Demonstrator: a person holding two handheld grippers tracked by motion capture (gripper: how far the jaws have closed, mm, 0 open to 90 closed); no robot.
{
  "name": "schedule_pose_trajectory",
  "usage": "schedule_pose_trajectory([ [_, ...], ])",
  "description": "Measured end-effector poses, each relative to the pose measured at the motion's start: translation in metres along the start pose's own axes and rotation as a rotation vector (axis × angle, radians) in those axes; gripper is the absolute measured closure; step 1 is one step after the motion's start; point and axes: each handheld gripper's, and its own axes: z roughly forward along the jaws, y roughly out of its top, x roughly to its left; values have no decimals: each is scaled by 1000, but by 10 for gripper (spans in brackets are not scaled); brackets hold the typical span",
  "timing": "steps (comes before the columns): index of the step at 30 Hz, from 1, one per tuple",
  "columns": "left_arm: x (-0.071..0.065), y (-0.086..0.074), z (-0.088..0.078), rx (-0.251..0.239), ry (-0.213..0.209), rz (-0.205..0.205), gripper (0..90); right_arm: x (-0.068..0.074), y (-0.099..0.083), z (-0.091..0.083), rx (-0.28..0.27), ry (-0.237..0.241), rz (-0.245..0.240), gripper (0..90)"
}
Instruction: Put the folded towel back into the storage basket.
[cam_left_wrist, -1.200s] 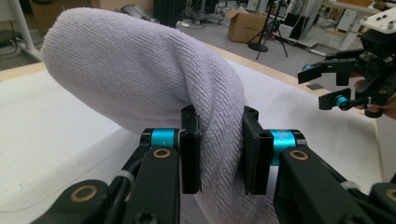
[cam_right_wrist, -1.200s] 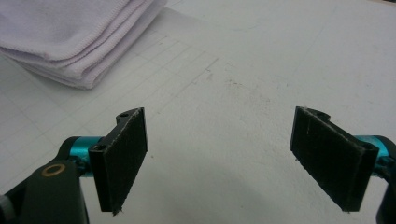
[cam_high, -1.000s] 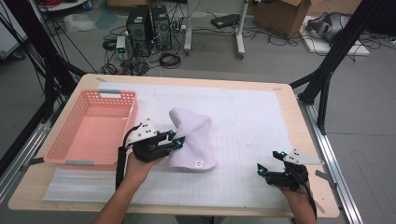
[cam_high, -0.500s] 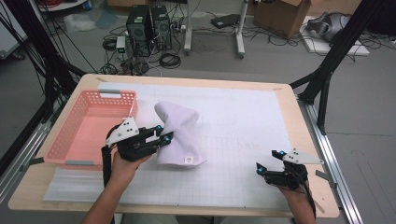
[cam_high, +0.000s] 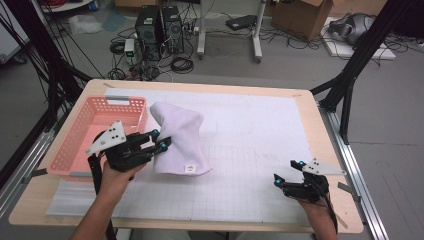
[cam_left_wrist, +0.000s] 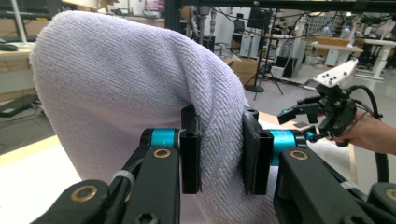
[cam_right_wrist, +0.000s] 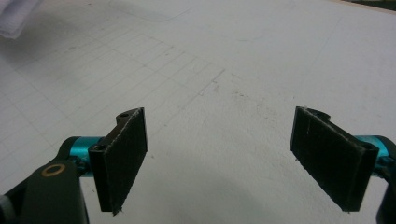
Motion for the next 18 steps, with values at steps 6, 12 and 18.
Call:
schedule_pose_trajectory([
  [6,7,9,-16,-16,20,13,722,-1,1,0,-6,-3,-4,179],
  [12,13,12,-29,-29,40,10,721,-1,1,0,-5,-2,-2,179],
  [18,23,15,-45,-41,80,1,721,0,1,1,-3,0,1,179],
])
